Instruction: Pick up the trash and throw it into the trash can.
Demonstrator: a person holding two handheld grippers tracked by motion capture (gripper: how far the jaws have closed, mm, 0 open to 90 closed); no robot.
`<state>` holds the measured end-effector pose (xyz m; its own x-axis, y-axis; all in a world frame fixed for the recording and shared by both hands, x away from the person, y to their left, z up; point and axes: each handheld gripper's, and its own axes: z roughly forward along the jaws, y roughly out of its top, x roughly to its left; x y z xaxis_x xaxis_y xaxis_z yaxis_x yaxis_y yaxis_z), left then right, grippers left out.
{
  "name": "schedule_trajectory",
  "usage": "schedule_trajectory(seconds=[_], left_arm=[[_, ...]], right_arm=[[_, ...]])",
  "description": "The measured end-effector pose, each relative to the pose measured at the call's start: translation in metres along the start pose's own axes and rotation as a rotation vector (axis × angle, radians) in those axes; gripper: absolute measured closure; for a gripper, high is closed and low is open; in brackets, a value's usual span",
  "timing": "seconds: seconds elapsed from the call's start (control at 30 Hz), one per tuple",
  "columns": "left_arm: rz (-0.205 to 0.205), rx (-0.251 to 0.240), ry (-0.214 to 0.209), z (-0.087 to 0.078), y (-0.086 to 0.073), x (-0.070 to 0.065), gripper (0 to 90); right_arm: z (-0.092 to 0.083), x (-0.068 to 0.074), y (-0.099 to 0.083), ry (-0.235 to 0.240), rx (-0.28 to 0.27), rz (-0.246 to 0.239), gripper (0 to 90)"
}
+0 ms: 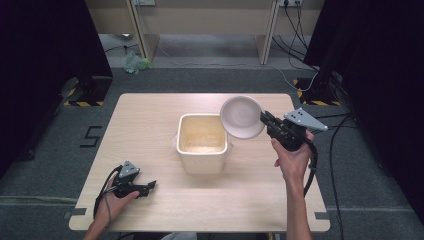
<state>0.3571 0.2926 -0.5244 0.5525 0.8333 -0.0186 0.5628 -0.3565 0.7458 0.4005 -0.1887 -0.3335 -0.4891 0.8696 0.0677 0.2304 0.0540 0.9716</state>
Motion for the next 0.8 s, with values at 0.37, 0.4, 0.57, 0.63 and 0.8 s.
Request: schedule_trajectory(seconds=[0.37, 0.4, 0.57, 0.63, 0.8], left_arm=[[0.003, 0.002, 0.0, 0.0, 0.0, 0.0, 14.1], [0.003, 0.002, 0.0, 0.0, 0.0, 0.0, 14.1], [0.003, 0.003, 0.0, 0.0, 0.0, 0.0, 14.1], [0.003, 0.002, 0.0, 0.0, 0.0, 0.0, 14.1], [0.003, 0.003, 0.0, 0.0, 0.0, 0.0, 14.1]], right_arm=[[0.017, 0.021, 0.004, 0.056, 0.013, -0.028, 84.5], [0.018, 0.023, 0.004, 0.062, 0.014, -0.026, 84.5], [0.027, 0.033, 0.003, 0.089, 0.029, -0.04, 84.5], [0.028, 0.035, 0.003, 0.093, 0.031, -0.043, 84.5], [0.036, 0.042, 0.001, 0.11, 0.045, -0.054, 84.5]])
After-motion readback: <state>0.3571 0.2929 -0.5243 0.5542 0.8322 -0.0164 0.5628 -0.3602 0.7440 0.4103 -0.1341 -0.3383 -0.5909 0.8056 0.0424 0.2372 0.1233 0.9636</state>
